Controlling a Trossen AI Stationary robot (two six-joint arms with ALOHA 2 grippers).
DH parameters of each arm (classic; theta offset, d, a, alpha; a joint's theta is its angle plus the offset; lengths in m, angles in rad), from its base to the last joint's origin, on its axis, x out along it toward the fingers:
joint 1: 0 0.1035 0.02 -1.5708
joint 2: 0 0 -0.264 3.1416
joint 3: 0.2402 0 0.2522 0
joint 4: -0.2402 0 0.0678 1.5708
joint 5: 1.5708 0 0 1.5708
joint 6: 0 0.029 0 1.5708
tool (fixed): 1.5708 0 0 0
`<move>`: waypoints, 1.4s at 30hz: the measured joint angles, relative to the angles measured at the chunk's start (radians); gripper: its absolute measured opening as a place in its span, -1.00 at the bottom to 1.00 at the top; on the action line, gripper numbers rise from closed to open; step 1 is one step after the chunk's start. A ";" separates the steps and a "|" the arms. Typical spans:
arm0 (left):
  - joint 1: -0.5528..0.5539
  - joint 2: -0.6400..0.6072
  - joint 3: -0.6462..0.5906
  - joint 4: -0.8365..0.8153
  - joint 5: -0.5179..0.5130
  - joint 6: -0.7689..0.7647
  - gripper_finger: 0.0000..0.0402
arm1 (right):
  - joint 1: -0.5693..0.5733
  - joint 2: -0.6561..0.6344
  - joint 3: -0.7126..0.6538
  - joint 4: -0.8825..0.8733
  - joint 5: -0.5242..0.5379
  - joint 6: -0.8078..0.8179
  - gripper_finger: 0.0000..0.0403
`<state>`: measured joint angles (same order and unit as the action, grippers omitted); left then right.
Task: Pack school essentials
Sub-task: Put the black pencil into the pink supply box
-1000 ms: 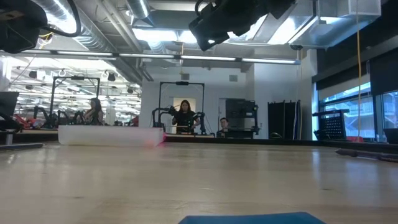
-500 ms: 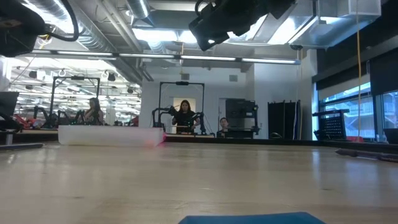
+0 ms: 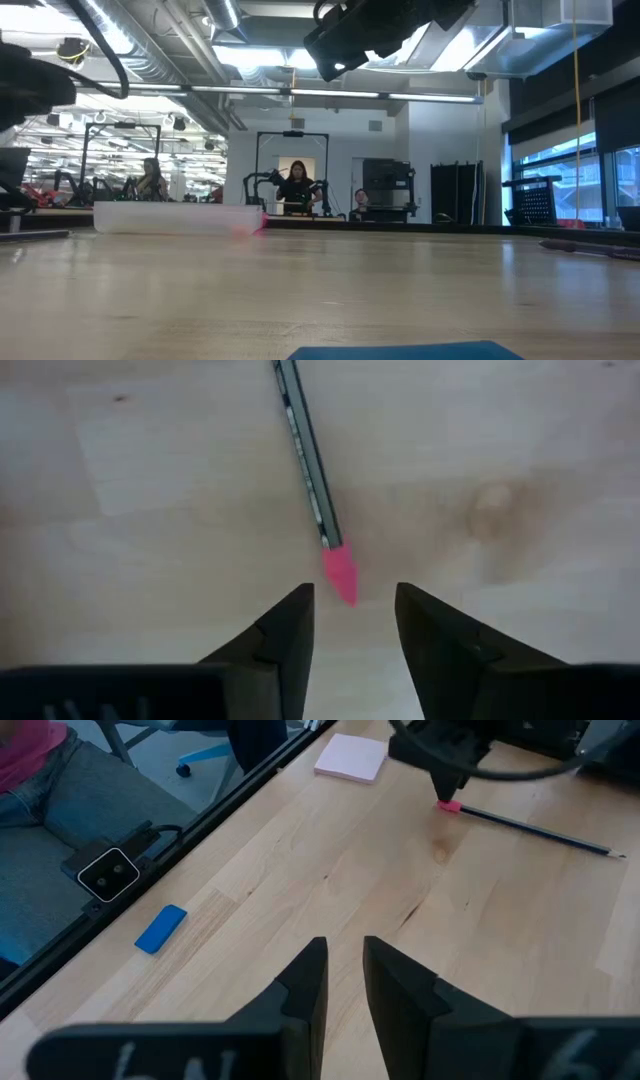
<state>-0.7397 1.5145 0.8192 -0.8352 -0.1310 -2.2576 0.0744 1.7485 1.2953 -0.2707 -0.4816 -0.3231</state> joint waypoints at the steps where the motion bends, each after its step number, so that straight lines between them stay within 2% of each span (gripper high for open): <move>1: 0.007 0.005 0.000 -0.001 0.000 0.012 -0.32 | 0.000 0.000 0.000 0.000 0.000 0.000 -0.65; 9: 0.048 0.037 0.000 -0.001 0.044 0.043 -0.32 | 0.000 0.000 0.000 0.001 0.000 0.000 -0.65; 29: 0.051 0.038 -0.001 0.007 0.071 0.040 -0.32 | 0.000 0.000 0.000 0.000 0.000 0.000 -0.65; 42: 0.065 0.038 -0.054 0.076 0.076 0.067 -0.32 | 0.000 0.000 0.000 0.000 0.000 0.000 -0.65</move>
<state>-0.6743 1.5520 0.7654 -0.7597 -0.0547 -2.1902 0.0744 1.7489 1.2953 -0.2707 -0.4818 -0.3231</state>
